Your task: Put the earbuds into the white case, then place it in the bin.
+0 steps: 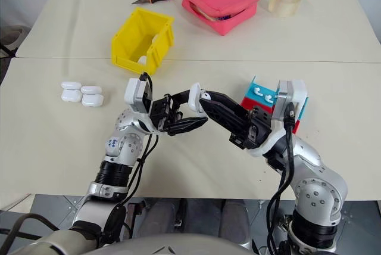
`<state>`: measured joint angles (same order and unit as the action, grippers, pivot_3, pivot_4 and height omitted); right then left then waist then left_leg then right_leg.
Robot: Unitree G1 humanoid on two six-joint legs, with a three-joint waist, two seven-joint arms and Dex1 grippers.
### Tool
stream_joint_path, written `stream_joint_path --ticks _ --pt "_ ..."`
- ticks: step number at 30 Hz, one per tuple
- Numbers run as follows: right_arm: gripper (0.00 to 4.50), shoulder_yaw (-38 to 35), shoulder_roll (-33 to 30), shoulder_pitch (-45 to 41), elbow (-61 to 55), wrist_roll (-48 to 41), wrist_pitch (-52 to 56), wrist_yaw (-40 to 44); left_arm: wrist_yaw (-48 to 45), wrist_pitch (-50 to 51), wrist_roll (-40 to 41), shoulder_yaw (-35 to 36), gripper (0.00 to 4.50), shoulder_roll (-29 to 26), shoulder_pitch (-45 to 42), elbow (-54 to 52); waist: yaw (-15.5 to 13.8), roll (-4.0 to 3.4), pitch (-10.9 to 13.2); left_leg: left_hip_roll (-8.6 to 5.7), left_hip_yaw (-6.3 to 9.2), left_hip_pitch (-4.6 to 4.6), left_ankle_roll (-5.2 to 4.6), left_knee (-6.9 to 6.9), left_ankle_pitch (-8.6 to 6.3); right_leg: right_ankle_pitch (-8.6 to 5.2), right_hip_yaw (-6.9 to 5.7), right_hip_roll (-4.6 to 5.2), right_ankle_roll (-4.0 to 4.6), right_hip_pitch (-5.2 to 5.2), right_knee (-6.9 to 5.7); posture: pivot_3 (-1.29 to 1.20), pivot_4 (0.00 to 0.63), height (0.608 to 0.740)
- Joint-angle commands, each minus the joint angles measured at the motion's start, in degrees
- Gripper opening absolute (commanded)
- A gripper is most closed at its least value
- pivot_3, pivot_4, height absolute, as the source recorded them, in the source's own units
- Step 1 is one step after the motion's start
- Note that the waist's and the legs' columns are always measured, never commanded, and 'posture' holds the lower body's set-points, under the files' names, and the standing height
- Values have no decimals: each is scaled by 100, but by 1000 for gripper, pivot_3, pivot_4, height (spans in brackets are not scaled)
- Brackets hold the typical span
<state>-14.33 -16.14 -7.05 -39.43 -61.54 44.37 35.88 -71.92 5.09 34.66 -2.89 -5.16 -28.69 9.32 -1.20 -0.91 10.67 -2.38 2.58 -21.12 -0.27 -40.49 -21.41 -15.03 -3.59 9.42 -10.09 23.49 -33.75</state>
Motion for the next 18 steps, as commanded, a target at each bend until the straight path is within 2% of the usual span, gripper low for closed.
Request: stream_joint_path --ticks 1,18 --pt "901 89 -151 65 9 12 -284 37 60 2 145 58 2803 22 -65 -298 0 0 0 0 0 0 0 0 0 0 0 0 0 0 0 0 150 740" --pt "901 783 -573 153 392 266 -661 28 190 -6 142 75 2803 38 -10 -426 -4 1 0 0 -1 0 -1 0 0 0 0 0 0 0 1 0 150 740"
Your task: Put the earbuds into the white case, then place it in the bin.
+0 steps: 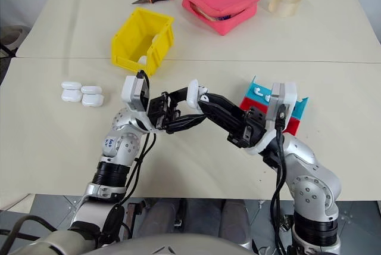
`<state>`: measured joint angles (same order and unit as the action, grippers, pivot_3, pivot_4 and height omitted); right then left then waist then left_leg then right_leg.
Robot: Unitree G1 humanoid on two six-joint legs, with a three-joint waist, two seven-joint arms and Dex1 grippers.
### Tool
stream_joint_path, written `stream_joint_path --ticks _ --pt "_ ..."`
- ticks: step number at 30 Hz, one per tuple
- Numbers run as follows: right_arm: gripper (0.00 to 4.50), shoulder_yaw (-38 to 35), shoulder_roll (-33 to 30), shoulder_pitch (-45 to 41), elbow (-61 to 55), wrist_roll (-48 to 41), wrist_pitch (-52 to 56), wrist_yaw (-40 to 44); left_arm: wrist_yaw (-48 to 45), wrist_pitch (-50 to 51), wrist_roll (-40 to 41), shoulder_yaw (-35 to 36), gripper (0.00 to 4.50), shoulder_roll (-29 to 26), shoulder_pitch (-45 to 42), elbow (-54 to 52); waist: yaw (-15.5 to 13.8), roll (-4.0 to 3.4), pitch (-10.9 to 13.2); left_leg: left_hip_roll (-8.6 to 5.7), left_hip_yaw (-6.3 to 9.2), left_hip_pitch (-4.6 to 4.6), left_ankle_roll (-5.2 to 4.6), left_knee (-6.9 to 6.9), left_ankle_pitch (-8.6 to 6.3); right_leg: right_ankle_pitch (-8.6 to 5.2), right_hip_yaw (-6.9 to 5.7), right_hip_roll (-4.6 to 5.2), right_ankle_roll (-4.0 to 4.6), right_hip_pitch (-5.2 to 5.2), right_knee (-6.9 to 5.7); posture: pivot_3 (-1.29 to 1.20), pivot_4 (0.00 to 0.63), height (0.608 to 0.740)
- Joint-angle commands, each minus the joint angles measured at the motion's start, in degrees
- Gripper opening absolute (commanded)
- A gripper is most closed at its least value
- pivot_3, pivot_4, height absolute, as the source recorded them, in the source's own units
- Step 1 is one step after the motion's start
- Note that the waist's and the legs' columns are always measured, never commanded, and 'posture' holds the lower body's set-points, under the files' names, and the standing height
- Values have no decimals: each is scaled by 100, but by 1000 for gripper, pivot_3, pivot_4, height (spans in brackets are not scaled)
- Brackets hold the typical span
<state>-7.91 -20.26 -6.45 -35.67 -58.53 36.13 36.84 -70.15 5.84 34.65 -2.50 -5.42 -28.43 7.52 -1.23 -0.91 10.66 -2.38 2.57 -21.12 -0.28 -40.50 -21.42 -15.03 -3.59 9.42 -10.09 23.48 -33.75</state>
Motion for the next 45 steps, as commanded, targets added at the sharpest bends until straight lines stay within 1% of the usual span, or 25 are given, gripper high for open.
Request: stream_joint_path --ticks 1,4,6,7,9,12,15,18,21,22,27,30,33,36,38,43,45 --pt "1128 147 -224 97 25 -89 236 -101 18 -87 140 34 2803 75 -34 -246 -1 0 0 0 0 0 0 0 0 0 0 0 0 0 0 0 150 740" --pt "1914 149 -376 58 -6 -109 211 -72 3 -93 129 27 2803 83 -15 -249 0 0 0 1 0 0 0 0 0 0 0 0 0 0 0 0 150 740" --pt "2595 86 -491 20 -49 5 72 4 -14 -24 120 16 2803 38 13 -263 -5 1 0 0 0 0 0 0 0 0 0 0 0 0 0 0 150 740" --pt "2864 -17 -571 10 -41 -48 60 11 -18 69 114 18 2803 -34 28 -271 -13 1 -1 0 0 0 0 0 0 0 0 0 0 -1 1 0 150 740" --pt "2864 -234 -758 44 2 -138 61 55 49 248 107 75 2803 -178 49 -273 -10 1 -1 -1 -1 -1 -2 0 -1 0 0 0 0 -1 2 0 150 740" --pt "2864 -510 -1148 198 74 -134 79 267 -3 138 -141 89 2803 -499 71 -232 -8 1 -1 0 -2 0 -2 0 -1 0 0 0 0 -1 0 0 150 740" --pt "2284 -602 -1621 284 96 23 118 502 227 -82 -641 1 2803 -868 9 -141 -8 1 -1 1 -4 0 -3 0 -1 0 0 0 0 -1 1 0 150 740" --pt "1282 -439 -2067 145 139 371 86 779 189 -650 -1316 -216 2803 -1248 -104 36 -12 2 -1 0 -6 0 -4 0 -2 0 1 0 0 -1 1 0 150 740" --pt "197 -143 -2237 -281 196 583 94 906 383 -918 -1880 -423 2803 -1480 -278 196 -14 2 0 0 -7 0 -3 0 -2 0 1 0 0 -1 3 0 150 740" --pt "90 -59 -2239 -406 212 631 86 950 368 -1022 -1983 -490 2803 -1518 -315 223 -11 3 0 0 -7 0 -4 0 -1 0 1 0 0 -1 2 0 150 740" --pt "90 491 -2099 -1151 291 749 284 872 291 -1204 -2008 -660 2803 -1460 -384 228 -6 3 0 1 -3 -3 -5 0 -2 0 0 0 0 0 5 0 150 740" --pt "90 939 -1949 -1567 424 1069 375 744 311 -1219 -1995 -733 2803 -1406 -329 171 -7 3 0 1 -2 -4 -4 0 -2 0 -2 0 0 0 6 0 150 740" --pt "90 1205 -1851 -1711 661 1436 396 651 276 -1273 -1940 -774 2803 -1371 -248 127 -12 3 0 1 -1 -5 -4 0 -2 0 -2 0 0 1 4 0 150 740" --pt "90 1267 -1984 -1546 902 1795 260 801 248 -1379 -1932 -768 2803 -1360 -216 141 -13 3 0 -1 -1 -6 -5 -1 -2 0 -2 1 0 1 5 0 150 740" --pt "90 1182 -2067 -1388 1001 1946 121 926 253 -1410 -1944 -755 2803 -1374 -204 160 -16 3 0 -1 -2 -6 -5 0 -2 0 -2 1 0 1 5 0 150 740" --pt "90 569 -2345 -651 891 1896 -116 1243 292 -1332 -1746 -586 2803 -1370 -107 115 -15 4 0 0 -2 -7 -5 0 -2 0 -5 1 0 0 6 0 150 740" --pt "90 317 -2364 -323 811 1865 -234 1293 319 -1249 -1588 -497 2803 -1368 -24 31 -12 4 0 0 -4 -6 -6 0 -2 0 -4 1 0 0 5 0 150 740"
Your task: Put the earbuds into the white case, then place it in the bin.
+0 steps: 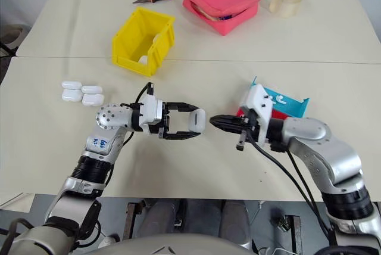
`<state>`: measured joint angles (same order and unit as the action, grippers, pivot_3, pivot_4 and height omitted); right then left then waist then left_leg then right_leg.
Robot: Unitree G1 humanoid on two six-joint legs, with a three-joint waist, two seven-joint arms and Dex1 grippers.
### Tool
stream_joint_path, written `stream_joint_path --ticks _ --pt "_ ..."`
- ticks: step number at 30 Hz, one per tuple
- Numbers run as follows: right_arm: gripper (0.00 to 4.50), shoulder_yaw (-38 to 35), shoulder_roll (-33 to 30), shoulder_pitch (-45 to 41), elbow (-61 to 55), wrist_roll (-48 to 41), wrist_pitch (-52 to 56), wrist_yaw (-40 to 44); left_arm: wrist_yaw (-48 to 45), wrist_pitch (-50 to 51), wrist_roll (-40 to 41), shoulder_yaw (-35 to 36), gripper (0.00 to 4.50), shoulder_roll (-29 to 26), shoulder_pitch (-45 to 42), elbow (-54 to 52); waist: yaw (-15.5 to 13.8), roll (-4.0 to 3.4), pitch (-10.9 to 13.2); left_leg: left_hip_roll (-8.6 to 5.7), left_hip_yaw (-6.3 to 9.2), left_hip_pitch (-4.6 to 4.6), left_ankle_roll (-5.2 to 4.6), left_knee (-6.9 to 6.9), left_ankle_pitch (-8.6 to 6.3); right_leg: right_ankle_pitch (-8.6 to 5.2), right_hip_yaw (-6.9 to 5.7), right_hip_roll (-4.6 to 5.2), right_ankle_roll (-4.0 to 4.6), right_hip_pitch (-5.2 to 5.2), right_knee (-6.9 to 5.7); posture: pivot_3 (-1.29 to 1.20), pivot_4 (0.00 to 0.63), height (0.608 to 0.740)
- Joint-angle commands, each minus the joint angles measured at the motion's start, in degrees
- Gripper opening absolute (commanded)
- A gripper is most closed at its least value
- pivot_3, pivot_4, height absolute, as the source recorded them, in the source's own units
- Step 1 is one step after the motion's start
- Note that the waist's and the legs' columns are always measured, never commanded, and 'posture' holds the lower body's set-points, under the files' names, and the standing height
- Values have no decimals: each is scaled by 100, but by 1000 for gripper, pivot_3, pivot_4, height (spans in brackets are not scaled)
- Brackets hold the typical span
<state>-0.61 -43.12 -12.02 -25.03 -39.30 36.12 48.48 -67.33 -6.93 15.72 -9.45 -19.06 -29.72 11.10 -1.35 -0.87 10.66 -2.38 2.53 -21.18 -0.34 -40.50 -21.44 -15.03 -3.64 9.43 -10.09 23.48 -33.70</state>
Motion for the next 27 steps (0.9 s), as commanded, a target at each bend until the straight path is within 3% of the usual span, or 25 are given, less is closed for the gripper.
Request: stream_joint_path --ticks 1,3,6,17,20,24,27 --pt "90 -543 -32 375 -297 -86 -316 119 64 86 383 243 2803 -1 158 -383 1 0 0 1 0 0 0 0 0 0 0 0 0 0 0 0 150 740" --pt "90 -905 186 648 -407 -253 -446 -42 172 257 598 405 2803 4 313 -561 8 0 0 3 0 1 0 0 0 0 0 -1 0 1 -2 0 150 740" --pt "676 -1390 592 977 -635 -513 -660 -302 474 402 784 713 2803 -43 628 -842 10 0 0 6 -1 5 2 0 1 0 1 -1 0 1 -5 0 150 740" --pt "4450 -1538 1286 1463 -843 459 -2140 -751 3642 1602 974 2424 2803 215 1734 -2028 -5 4 -2 4 3 12 3 0 1 0 13 0 0 0 -8 0 150 740" --pt "4481 -1489 1293 1485 -774 650 -2332 -774 4274 1947 958 2634 2803 303 1686 -2078 -16 7 -4 3 4 12 3 0 1 0 14 0 0 0 -9 0 150 740" --pt "4481 -1476 1277 1444 -673 738 -2430 -825 5016 2262 886 2772 2803 365 1003 -1600 -31 12 -7 1 2 12 3 -1 1 0 13 0 0 -1 -10 0 150 740" --pt "4481 -1425 1233 1330 -608 795 -2418 -848 4994 2221 653 2628 2803 149 -183 -260 -47 20 -11 -2 0 12 4 -1 2 0 12 0 0 -2 -11 0 150 740"
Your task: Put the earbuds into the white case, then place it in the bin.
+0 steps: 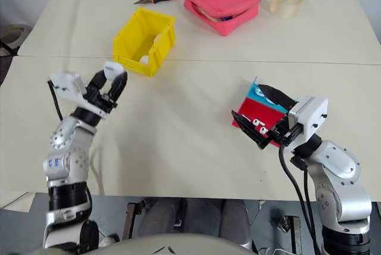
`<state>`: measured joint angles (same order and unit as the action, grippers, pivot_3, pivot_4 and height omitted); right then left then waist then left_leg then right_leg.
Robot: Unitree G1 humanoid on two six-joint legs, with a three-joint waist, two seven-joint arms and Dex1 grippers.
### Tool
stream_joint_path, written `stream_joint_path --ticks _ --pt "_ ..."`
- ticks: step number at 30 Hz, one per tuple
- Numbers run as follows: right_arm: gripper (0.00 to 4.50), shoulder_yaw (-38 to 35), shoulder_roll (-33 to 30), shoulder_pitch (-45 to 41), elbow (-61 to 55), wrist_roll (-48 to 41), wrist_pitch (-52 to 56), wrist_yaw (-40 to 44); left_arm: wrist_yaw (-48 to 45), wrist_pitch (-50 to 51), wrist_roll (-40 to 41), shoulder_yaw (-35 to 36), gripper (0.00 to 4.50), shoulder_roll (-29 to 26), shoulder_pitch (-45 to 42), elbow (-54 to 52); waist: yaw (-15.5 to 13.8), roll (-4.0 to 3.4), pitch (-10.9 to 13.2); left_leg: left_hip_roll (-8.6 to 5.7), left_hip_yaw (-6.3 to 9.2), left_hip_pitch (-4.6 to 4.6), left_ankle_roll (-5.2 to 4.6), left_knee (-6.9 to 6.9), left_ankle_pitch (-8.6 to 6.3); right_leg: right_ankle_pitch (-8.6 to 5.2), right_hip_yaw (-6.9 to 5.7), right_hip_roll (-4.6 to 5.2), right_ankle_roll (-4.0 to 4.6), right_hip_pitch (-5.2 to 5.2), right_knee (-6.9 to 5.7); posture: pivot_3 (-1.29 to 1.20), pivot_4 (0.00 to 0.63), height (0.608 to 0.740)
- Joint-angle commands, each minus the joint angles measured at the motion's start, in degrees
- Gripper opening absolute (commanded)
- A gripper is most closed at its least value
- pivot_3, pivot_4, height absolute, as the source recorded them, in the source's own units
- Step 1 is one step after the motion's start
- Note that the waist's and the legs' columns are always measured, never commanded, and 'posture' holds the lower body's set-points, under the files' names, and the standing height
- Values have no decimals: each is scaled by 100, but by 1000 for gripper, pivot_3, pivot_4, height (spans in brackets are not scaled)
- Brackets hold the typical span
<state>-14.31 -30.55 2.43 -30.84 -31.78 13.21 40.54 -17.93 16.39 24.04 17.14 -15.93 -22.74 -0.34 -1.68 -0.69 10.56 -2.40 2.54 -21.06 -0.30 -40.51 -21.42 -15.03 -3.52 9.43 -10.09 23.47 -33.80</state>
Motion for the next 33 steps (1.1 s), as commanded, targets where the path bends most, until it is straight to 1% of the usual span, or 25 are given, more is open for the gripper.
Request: stream_joint_path --ticks 1,4,6,9,12,14,16,17,22,23,26,29,33 --pt "4481 -37 -38 -160 -10 64 -133 -50 2 -154 -316 -136 2803 -257 -1336 1429 -1 7 -3 -2 0 -1 2 -3 1 0 -2 0 0 0 -2 0 150 740" --pt "4481 10 -54 -259 -2 102 -136 -63 26 -427 -641 -294 2803 -346 -2335 2660 27 10 -4 -3 -4 -2 1 0 1 0 -3 -1 0 2 -1 0 150 740" --pt "4481 22 -59 -297 -18 128 -136 -72 45 -582 -791 -344 2803 -385 -2770 3331 41 10 -4 -4 -9 2 -1 13 0 0 -6 0 0 2 5 0 150 740" --pt "4481 31 -45 -317 -52 158 -141 -101 -218 -847 -888 -417 2803 -401 -3135 3979 109 10 -4 -3 -30 17 -4 40 -2 0 -21 1 0 7 10 0 150 740" --pt "4481 45 -1 -283 -125 177 -150 -164 -213 -849 -1003 -484 2803 -417 -3374 4396 162 14 -1 3 -36 20 -3 44 -1 0 -36 1 0 9 9 0 150 740" --pt "4500 65 19 -239 -180 183 -159 -206 -229 -938 -1003 -456 3544 -423 -3425 4526 169 17 0 4 -37 20 -2 41 -1 0 -35 2 0 9 6 0 150 740" --pt "4500 75 25 -215 -207 183 -164 -236 -293 -1018 -1001 -439 4105 -435 -3440 4581 168 17 0 6 -37 21 -1 39 0 0 -35 2 0 9 4 0 150 740" --pt "4500 78 30 -201 -217 184 -168 -248 -391 -1045 -981 -440 4454 -447 -3416 4552 168 17 0 7 -37 21 0 39 0 0 -35 2 0 9 4 0 150 740" --pt "4500 82 20 -164 -213 171 -194 -268 -895 -1198 -962 -533 4481 -565 -3127 4116 169 17 0 6 -37 21 0 36 0 0 -34 2 0 8 3 0 150 740" --pt "4500 79 -12 -171 -189 162 -197 -231 -1239 -1129 -821 -558 4481 -626 -2926 3713 170 17 0 6 -38 21 0 36 0 0 -34 3 0 8 3 0 150 740" --pt "4500 30 -184 -185 -68 77 -170 -2 -2202 -1180 -681 -711 4481 -1048 -2173 2613 197 16 0 8 -38 22 0 37 0 0 -33 3 0 10 3 0 150 740" --pt "4500 -45 -350 -176 76 -33 -124 234 -2740 -1101 -649 -792 4481 -1421 -1616 2023 189 17 0 13 -47 28 1 42 0 0 -33 3 1 13 3 0 150 740" --pt "4500 -139 -628 -132 344 -165 -54 655 -3977 -1160 -353 -783 4481 -2084 -533 1301 184 16 0 15 -55 39 1 42 0 -1 -24 3 2 6 0 0 150 740"
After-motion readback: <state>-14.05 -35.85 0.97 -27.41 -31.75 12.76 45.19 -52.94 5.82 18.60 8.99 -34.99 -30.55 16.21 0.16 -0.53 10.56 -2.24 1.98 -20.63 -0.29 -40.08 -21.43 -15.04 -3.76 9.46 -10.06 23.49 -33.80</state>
